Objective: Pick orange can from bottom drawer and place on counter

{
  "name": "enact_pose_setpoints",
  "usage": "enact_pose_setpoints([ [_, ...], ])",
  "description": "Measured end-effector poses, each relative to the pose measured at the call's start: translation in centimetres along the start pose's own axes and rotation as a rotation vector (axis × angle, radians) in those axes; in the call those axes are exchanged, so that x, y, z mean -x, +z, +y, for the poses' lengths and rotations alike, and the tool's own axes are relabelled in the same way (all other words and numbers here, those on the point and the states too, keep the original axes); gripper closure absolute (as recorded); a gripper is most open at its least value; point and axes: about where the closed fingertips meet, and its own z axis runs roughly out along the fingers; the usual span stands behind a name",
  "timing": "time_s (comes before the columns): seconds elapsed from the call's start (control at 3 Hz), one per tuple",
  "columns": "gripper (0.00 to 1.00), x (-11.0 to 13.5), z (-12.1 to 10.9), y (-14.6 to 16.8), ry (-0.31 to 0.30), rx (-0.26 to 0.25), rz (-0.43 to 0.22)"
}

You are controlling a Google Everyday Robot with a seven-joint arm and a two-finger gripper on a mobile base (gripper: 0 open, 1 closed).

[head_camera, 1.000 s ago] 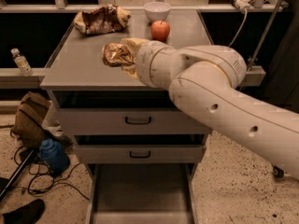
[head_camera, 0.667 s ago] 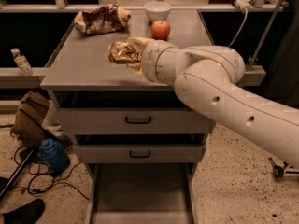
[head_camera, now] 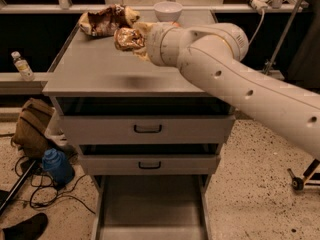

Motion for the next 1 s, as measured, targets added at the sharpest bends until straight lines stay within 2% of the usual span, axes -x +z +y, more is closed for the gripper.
enact_pose_setpoints([
  [0.33, 1.0, -2.0, 0.7, 1.8, 0.109, 0.071, 0.044],
  [0.67, 1.0, -3.7, 2.4, 3.4, 0.231, 0.11, 0.044],
  [1.0, 1.0, -4.9, 4.5, 4.5, 0.322, 0.134, 0.028],
])
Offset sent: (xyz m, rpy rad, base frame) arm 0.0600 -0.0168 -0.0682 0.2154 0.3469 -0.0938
